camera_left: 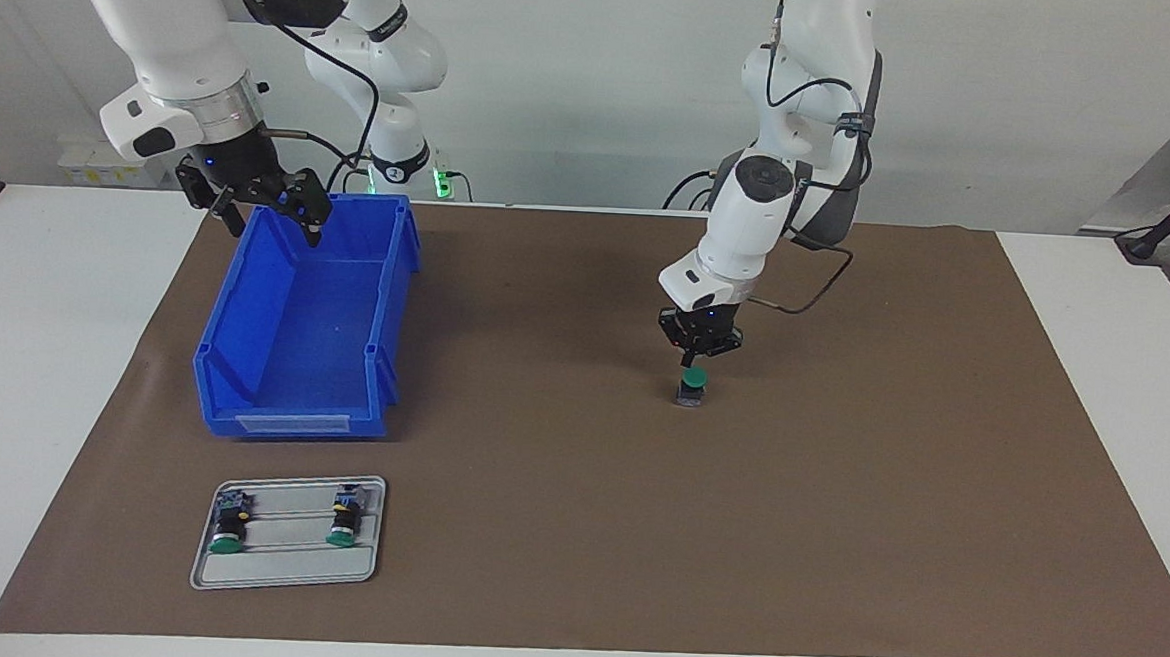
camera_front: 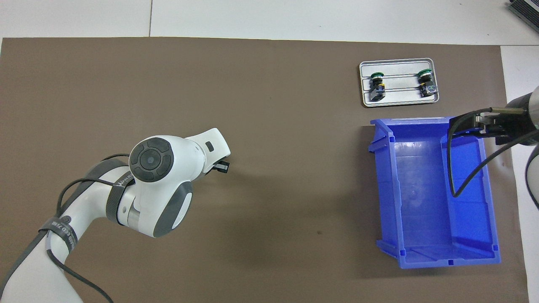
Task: Place and press button with both arms
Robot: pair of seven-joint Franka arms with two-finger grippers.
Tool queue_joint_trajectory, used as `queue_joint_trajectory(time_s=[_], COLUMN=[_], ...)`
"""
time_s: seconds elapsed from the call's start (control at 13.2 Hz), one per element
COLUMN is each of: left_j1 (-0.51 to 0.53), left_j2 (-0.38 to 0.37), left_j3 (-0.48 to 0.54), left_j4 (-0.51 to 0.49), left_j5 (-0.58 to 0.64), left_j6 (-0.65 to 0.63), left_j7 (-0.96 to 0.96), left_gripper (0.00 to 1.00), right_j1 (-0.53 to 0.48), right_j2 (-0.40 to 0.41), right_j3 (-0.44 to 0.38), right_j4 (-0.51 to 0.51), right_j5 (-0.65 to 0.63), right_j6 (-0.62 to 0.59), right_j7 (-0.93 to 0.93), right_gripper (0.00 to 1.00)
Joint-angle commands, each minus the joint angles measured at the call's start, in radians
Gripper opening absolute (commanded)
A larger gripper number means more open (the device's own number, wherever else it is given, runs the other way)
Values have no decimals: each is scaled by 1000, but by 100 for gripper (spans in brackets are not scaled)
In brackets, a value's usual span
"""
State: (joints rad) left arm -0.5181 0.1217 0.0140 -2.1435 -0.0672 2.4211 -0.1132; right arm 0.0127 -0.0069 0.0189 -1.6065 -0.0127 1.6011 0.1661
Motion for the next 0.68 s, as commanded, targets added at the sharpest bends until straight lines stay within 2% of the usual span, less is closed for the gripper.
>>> queue_joint_trajectory(time_s=[0.0,0.15,0.38,0.61], left_j1=[-11,-5,3,10], left_j2=[-7,9,23,18], left_j3=[14,14,15,26], left_j4=[-67,-9,103,201], left_j5=[20,20,20,20], left_j6=[38,18,-107,-210], left_j7=[-13,-13,-11,-6], left_gripper=[1,11,13,23], right_j1=[-7,-7,-7,-7], right_j2=[-5,-5,-5,-5], right_j3=[1,1,1,1], right_j4=[-4,-4,-4,-4], right_j5=[25,25,25,25], right_j6=[-12,-12,-12,-12], right_j7=[-22,-23,-22,-23], right_gripper=[100,100,100,100])
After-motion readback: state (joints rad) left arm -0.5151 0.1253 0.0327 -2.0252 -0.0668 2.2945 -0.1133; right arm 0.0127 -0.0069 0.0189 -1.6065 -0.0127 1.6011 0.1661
